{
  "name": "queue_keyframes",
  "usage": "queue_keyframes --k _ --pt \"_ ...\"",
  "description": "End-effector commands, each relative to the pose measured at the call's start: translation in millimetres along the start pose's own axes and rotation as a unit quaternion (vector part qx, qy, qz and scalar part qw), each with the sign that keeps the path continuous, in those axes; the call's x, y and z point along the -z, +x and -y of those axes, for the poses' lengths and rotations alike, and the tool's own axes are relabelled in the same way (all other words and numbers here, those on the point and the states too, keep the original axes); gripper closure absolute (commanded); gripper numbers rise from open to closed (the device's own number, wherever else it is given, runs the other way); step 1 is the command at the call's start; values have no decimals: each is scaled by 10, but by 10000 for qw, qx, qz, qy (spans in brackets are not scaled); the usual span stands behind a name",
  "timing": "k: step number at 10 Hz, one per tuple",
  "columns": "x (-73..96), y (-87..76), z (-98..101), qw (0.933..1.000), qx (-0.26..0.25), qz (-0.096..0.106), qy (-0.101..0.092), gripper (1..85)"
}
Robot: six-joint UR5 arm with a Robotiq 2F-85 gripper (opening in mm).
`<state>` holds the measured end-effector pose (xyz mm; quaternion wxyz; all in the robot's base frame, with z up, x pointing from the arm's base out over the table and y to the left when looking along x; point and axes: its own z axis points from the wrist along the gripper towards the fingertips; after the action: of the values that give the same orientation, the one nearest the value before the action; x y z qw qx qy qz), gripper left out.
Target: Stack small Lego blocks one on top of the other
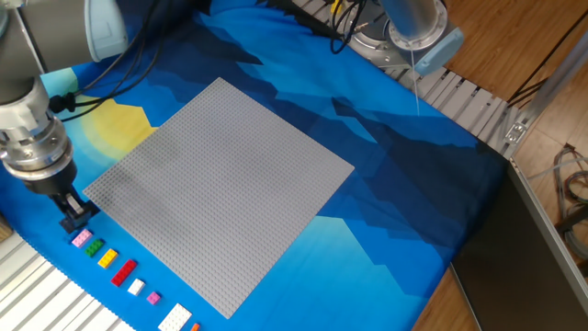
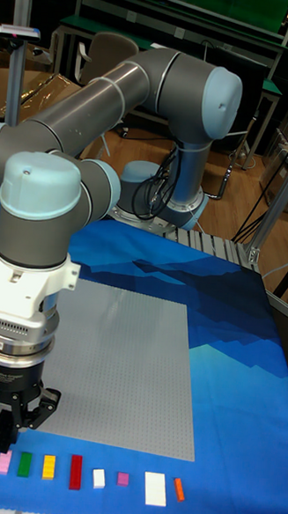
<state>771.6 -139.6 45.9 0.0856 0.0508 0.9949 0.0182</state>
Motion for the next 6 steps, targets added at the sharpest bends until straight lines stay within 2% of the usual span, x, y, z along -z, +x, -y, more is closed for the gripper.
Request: queue_keyframes --k 1,6 --pt "17 5 -32 9999 -118 19 -82 727" --pt "9 -9 -55 9999 -73 37 -129 720"
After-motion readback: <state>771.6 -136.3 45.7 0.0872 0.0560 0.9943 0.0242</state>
